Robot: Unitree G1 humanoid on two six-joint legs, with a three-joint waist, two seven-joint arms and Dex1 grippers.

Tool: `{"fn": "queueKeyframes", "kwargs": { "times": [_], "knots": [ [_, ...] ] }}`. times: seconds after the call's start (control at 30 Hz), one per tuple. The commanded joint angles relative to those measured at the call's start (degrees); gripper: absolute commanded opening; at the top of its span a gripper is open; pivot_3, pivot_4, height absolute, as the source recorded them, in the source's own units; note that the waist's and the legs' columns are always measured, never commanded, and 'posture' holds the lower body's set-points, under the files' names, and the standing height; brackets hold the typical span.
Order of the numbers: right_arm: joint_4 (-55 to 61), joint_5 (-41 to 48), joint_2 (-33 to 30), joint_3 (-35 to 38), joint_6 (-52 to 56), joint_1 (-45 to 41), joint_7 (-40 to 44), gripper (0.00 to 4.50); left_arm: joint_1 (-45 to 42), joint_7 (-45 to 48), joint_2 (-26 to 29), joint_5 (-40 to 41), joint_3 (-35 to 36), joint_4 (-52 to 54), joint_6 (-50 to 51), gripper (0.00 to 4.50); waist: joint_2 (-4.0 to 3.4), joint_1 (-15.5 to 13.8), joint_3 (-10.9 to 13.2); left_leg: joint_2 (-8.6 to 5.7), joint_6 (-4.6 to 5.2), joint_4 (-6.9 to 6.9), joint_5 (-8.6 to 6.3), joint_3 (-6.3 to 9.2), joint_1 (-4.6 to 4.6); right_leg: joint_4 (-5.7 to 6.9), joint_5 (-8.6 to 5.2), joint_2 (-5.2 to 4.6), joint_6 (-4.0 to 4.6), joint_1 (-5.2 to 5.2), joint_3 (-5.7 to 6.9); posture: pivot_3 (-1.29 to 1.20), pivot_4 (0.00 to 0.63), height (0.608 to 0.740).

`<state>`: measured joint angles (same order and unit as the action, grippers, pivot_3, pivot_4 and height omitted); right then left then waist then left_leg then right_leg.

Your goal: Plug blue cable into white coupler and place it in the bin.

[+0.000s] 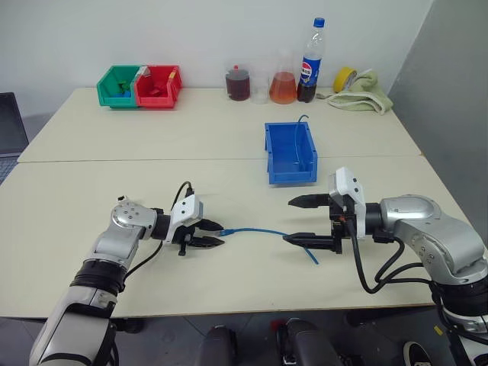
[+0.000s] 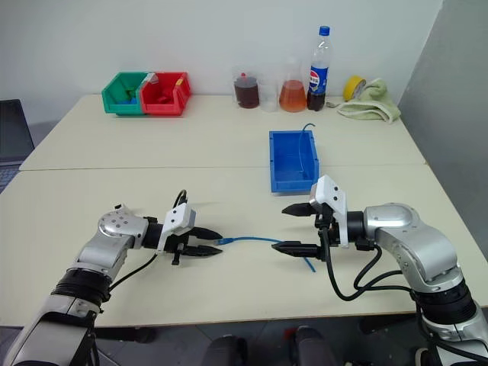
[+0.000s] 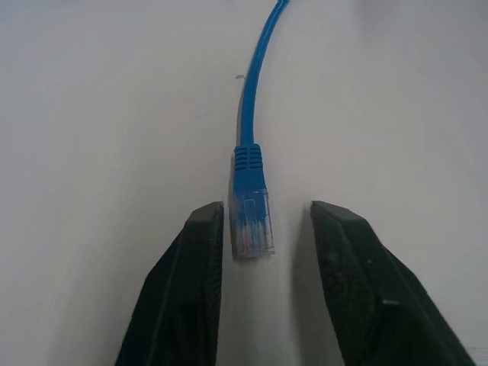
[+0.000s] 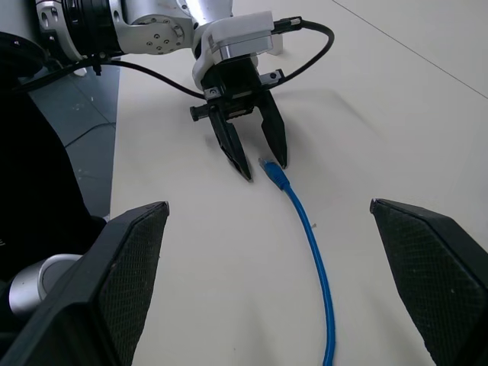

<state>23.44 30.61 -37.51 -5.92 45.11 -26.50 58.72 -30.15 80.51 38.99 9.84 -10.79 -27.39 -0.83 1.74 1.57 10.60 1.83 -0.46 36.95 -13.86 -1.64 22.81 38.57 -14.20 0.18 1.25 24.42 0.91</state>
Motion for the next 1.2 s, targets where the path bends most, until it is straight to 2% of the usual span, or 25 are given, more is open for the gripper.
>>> {"fn": "queueKeyframes", "kwargs": {
  "times": [0.03, 0.07, 0.13, 0.17, 0.37, 0.63, 0.77, 0.97, 1.2],
  "knots": [
    [0.50, 0.19, -0.63, -0.38, -2.21, -1.12, 0.80, 4.50, 1.59, 0.16, 0.03, -0.69, -0.25, 1.40, 0.06, 1.00, 0.00, 0.00, 0.00, 0.00, 0.00, 0.00, 0.00, 0.00, 0.00, 0.00, 0.00, 0.00, 0.00, 0.00, 0.00, 0.00, 0.150, 0.740],
    [0.50, 0.21, -0.57, -0.53, -2.28, -1.10, 0.74, 4.50, 1.91, 0.30, 0.26, -0.65, -0.21, 1.66, 0.07, 0.89, 0.00, 0.00, 0.00, 0.00, 0.00, 0.00, 0.00, 0.00, 0.00, 0.00, 0.00, 0.00, 0.00, 0.00, 0.00, 0.00, 0.150, 0.740],
    [0.54, 0.40, -0.47, -0.69, -2.29, -1.05, 0.59, 4.50, 2.47, 0.55, 0.75, -0.54, 0.02, 2.09, 0.22, 0.34, 0.00, 0.02, 0.00, 0.00, 0.00, 0.00, 0.00, -0.01, -0.01, 0.01, 0.00, 0.00, 0.00, -0.01, -0.01, 0.00, 0.150, 0.740],
    [0.66, 0.51, -0.47, -0.72, -2.27, -0.93, 0.54, 4.50, 2.76, 0.58, 1.03, -0.51, 0.21, 2.25, 0.32, 0.25, 0.01, 0.02, 0.00, 0.00, 0.00, 0.00, 0.00, -0.01, -0.01, 0.01, 0.00, 0.00, 0.00, -0.01, -0.02, 0.00, 0.150, 0.740],
    [0.85, 0.94, -0.22, -0.66, -1.95, -0.80, 0.22, 4.50, 3.82, -0.32, 1.36, -0.13, 1.20, 4.10, 1.77, 0.22, 0.01, 0.05, -0.01, 0.01, 0.00, 0.01, 0.00, -0.01, -0.04, 0.04, 0.00, 0.00, 0.00, -0.01, -0.02, 0.00, 0.150, 0.740],
    [2.95, 5.06, -0.97, 2.33, 2.03, -0.67, -1.43, 4.50, 5.43, -10.05, 0.16, 12.44, 10.64, 21.70, 25.56, 0.22, 0.04, 0.04, 0.01, 0.02, 0.00, 0.05, 0.00, 0.01, 0.01, 0.06, 0.01, 0.00, -0.03, -0.01, -0.01, 0.00, 0.150, 0.740],
    [4.32, 11.59, -0.55, 6.66, 8.23, 0.16, -4.26, 4.50, 8.33, -16.24, -0.29, 20.87, 17.11, 31.08, 37.78, 0.22, 0.04, 0.16, 0.01, 0.02, -0.01, 0.04, 0.00, -0.02, -0.02, 0.05, 0.02, -0.01, -0.03, -0.02, -0.06, 0.00, 0.150, 0.740],
    [3.37, 19.36, 2.97, 12.02, 15.31, -0.05, -12.27, 4.50, 10.80, -29.63, -6.41, 32.28, 25.23, 40.43, 49.70, 0.22, 0.05, 0.03, 0.02, 0.04, -0.02, 0.08, 0.01, 0.02, -0.07, 0.12, 0.03, -0.01, -0.05, -0.07, -0.05, 0.00, 0.150, 0.740],
    [-2.41, 26.52, 13.40, 16.09, 20.00, -3.66, -25.22, 4.50, 7.66, -49.74, -21.16, 47.67, 31.84, 44.71, 56.36, 0.22, 0.10, 0.08, -0.01, -0.03, -0.03, 0.17, 0.03, -0.05, -0.15, 0.13, 0.15, -0.04, -0.25, -0.19, -0.18, 0.00, 0.150, 0.740]
  ]
}}
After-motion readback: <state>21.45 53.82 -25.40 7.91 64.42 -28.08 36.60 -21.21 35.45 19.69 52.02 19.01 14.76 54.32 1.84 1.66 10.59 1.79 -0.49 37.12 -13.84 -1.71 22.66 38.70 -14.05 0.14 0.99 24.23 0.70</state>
